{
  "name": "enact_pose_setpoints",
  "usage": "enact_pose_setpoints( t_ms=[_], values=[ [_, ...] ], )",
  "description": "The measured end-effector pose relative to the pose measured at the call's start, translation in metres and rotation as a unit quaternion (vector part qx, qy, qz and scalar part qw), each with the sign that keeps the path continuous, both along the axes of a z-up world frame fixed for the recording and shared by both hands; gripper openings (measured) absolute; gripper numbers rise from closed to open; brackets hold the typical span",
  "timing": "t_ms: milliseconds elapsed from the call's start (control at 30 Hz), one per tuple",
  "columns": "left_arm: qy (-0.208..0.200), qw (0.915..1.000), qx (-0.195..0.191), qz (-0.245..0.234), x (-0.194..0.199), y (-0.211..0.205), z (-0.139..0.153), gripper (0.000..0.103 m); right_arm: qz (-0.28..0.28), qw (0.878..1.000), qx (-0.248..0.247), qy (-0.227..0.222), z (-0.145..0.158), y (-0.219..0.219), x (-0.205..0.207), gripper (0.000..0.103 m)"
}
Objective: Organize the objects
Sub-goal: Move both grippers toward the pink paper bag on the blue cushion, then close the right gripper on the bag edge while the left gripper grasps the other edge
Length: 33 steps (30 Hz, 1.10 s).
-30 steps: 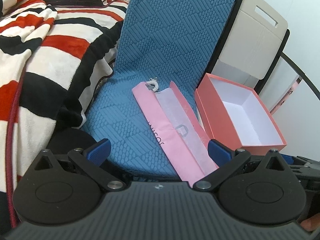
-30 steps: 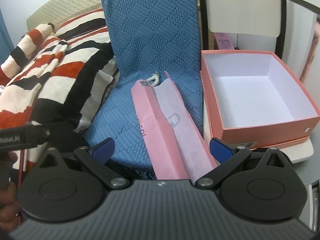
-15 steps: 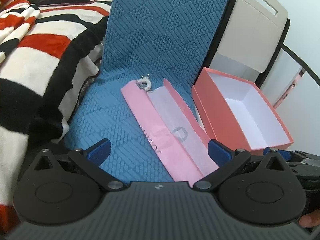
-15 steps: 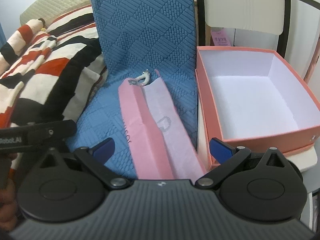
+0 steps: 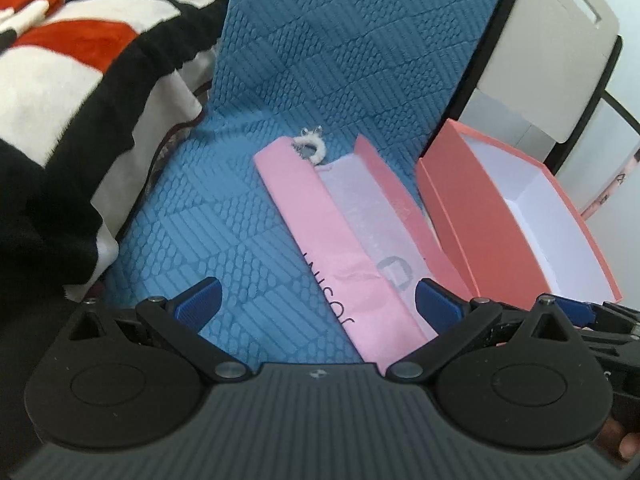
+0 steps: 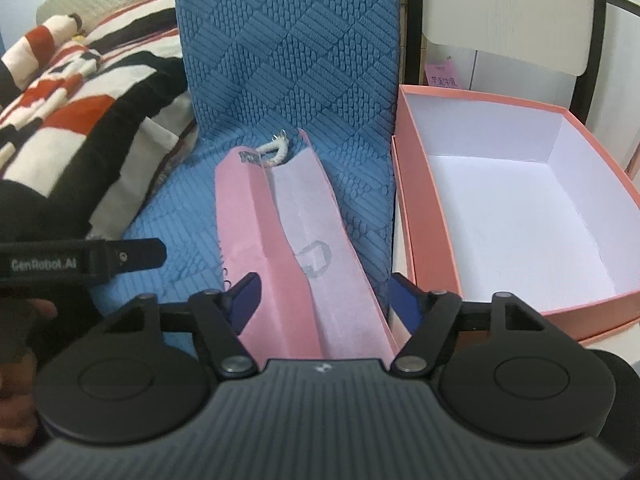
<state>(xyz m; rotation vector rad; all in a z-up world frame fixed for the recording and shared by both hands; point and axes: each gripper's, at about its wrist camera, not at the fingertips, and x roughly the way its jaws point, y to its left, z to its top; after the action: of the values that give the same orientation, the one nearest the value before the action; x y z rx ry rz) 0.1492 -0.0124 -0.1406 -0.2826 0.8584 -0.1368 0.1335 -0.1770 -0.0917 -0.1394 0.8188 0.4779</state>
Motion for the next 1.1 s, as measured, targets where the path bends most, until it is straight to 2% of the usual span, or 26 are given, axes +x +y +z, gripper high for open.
enact_pose_setpoints(
  t_ms=[133,400,533,633,733,900,1067,1100],
  values=[
    [0.009,0.9999,-0.006,-0.007,0.01,0.0,-0.015,0.103,0.009,1.0,-0.024,-0.013,-0.009,0.006,0.003,0.063],
    [0.0,0.9999,0.01,-0.009,0.023,0.002,-0.031,0.102,0.048,0.998,-0.038,-0.035,-0.023,0.019,0.007,0.061],
    [0.006,1.0,-0.003,0.002,0.026,0.013,-0.039,0.102,0.057,0.996,-0.049,-0.057,-0.026,0.027,0.009,0.062],
    [0.011,0.9997,-0.013,0.019,0.031,0.022,-0.046,0.102,0.066,0.996,-0.027,-0.051,-0.031,0.032,0.015,0.062],
    [0.009,0.9987,-0.043,0.027,0.035,0.029,-0.05,0.102,0.061,0.996,-0.019,-0.056,-0.035,0.033,0.021,0.062],
    [0.014,0.9982,-0.055,0.019,0.041,0.026,-0.058,0.089,0.06,0.995,-0.029,-0.076,-0.039,0.038,0.028,0.061],
    [0.022,0.997,-0.074,-0.009,0.049,0.015,-0.065,0.074,0.046,0.997,-0.032,-0.059,-0.045,0.036,0.039,0.06],
    [0.028,0.9961,-0.082,-0.014,0.052,0.013,-0.068,0.072,0.044,0.997,-0.035,-0.053,-0.047,0.036,0.04,0.056]
  ],
)
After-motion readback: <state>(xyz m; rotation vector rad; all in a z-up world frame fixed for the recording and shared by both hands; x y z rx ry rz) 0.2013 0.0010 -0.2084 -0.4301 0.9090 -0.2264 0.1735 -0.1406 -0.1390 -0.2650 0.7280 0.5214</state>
